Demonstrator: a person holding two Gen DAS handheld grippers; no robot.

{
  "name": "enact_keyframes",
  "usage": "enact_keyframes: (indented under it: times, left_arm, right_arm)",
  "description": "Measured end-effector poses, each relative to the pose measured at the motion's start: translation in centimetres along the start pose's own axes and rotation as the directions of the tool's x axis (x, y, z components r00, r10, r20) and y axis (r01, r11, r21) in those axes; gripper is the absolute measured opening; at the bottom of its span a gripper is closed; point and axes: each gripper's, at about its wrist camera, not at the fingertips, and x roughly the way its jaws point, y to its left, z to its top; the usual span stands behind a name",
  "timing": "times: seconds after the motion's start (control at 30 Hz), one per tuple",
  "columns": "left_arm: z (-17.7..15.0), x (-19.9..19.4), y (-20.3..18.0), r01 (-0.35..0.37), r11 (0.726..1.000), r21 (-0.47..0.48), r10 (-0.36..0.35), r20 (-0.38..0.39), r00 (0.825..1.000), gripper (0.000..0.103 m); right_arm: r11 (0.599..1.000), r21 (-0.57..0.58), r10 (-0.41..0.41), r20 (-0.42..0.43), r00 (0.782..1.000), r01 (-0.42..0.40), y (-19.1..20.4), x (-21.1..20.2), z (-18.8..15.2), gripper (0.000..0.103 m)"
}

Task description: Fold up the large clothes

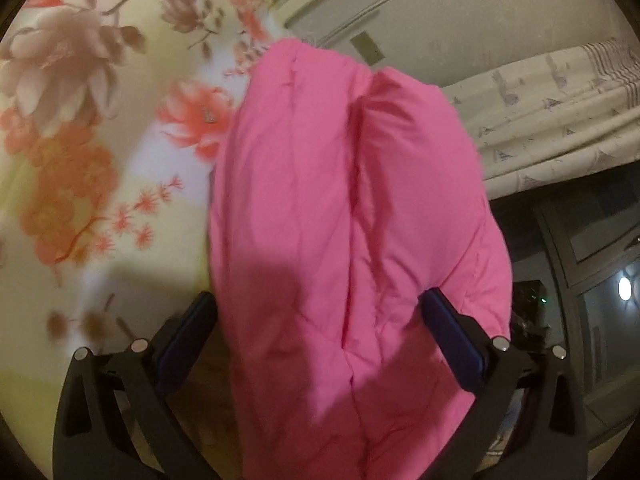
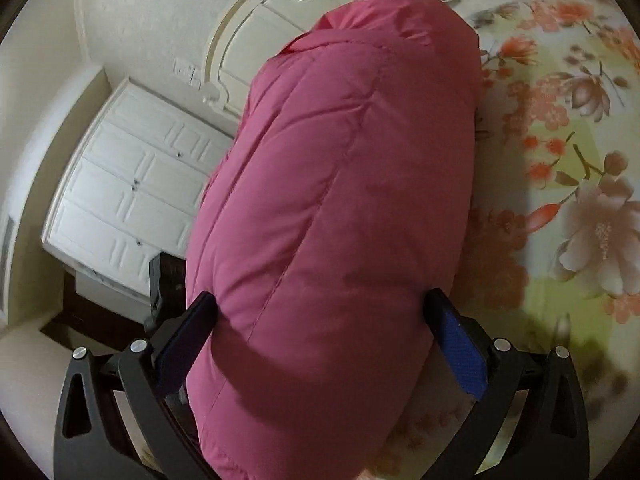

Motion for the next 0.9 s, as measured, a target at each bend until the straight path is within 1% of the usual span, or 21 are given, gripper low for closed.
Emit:
enact_keyframes:
  times: [0.07,0.17,0.2,0.23,0.27,0.3,0.33,0.37,0.4,0.47,0.57,0.6,0.67,0.77,0.8,0.87,0.9]
  left_arm:
    - [0.0,1.0,-0.6,0.052,0.999,-0.013,-0.052,-0.038,0.998,0.101]
    - [0.0,2.2,-1.5,0.084,0.996,0.003,-0.084,-0.056,0.995,0.101]
    - [-0.1,2.3,-1.6,0.103,0.995,0.005,-0.102,-0.058,0.993,0.095]
    - [-0.4,2.4,-1.8,0.132,0.991,0.010,-0.131,-0.054,0.990,0.091]
    - [-0.6,2.4,-2.0,0.142,0.990,0.022,-0.141,-0.041,0.989,0.084]
    - [-0.9,2.3,-2.3,0.149,0.988,0.043,-0.148,-0.019,0.989,0.079]
    - [-1.2,2.1,-2.5,0.147,0.987,0.061,-0.147,0.005,0.989,0.078]
    - [-1.4,2.1,-2.7,0.144,0.987,0.071,-0.147,0.027,0.989,0.074]
    - [-1.5,2.1,-3.1,0.147,0.986,0.085,-0.151,0.050,0.987,0.068]
    - [-1.3,2.2,-4.0,0.159,0.982,0.104,-0.168,0.091,0.982,0.062]
    - [0.1,3.8,-6.7,0.141,0.981,0.136,-0.160,0.142,0.977,0.059]
    - [1.0,4.7,-8.2,0.144,0.977,0.158,-0.169,0.157,0.973,0.057]
    - [2.6,6.4,-10.6,0.143,0.971,0.193,-0.177,0.172,0.969,0.056]
    - [4.6,9.1,-13.6,0.117,0.964,0.238,-0.161,0.178,0.971,0.056]
    - [5.2,11.1,-14.4,0.115,0.965,0.235,-0.157,0.168,0.973,0.056]
    - [5.7,13.4,-14.4,0.102,0.970,0.222,-0.137,0.152,0.979,0.056]
    - [5.7,15.0,-13.8,0.095,0.977,0.189,-0.122,0.138,0.983,0.059]
  right_arm:
    - [1.000,0.005,0.012,-0.005,1.000,-0.012,-0.1,0.1,0.2,0.099]
    - [0.998,0.011,0.054,0.003,0.999,-0.054,-0.9,-0.1,0.5,0.099]
    - [0.998,-0.011,0.065,0.025,0.998,-0.065,-1.0,-0.3,0.3,0.099]
    - [0.997,-0.043,0.067,0.047,0.997,-0.065,-1.0,-0.5,0.1,0.099]
    - [0.995,-0.080,0.064,0.072,0.995,-0.059,-0.8,-0.6,-0.3,0.099]
    - [0.992,-0.112,0.062,0.094,0.994,-0.051,-0.5,-0.8,-0.6,0.098]
    - [0.988,-0.148,0.059,0.121,0.991,-0.040,-0.1,-1.0,-1.0,0.095]
    - [0.986,-0.166,0.055,0.132,0.990,-0.033,0.2,-1.1,-1.2,0.093]
    - [0.979,-0.203,0.039,0.156,0.987,-0.007,0.9,-1.3,-1.2,0.093]
    - [0.963,-0.264,-0.003,0.196,0.981,0.056,2.4,-1.4,-1.0,0.091]
    - [0.927,-0.343,-0.057,0.261,0.964,0.148,3.9,-2.6,0.6,0.091]
    - [0.917,-0.360,-0.066,0.288,0.955,0.172,4.1,-3.2,1.3,0.091]
    - [0.908,-0.362,-0.091,0.321,0.943,0.211,3.9,-4.3,3.1,0.090]
    - [0.900,-0.338,-0.140,0.374,0.917,0.276,2.3,-6.2,5.8,0.087]
    - [0.900,-0.313,-0.173,0.385,0.906,0.304,1.3,-6.8,6.8,0.086]
    - [0.892,-0.283,-0.229,0.389,0.892,0.353,-0.7,-7.4,8.0,0.086]
    - [0.894,-0.255,-0.260,0.377,0.889,0.369,-2.0,-7.6,8.4,0.086]
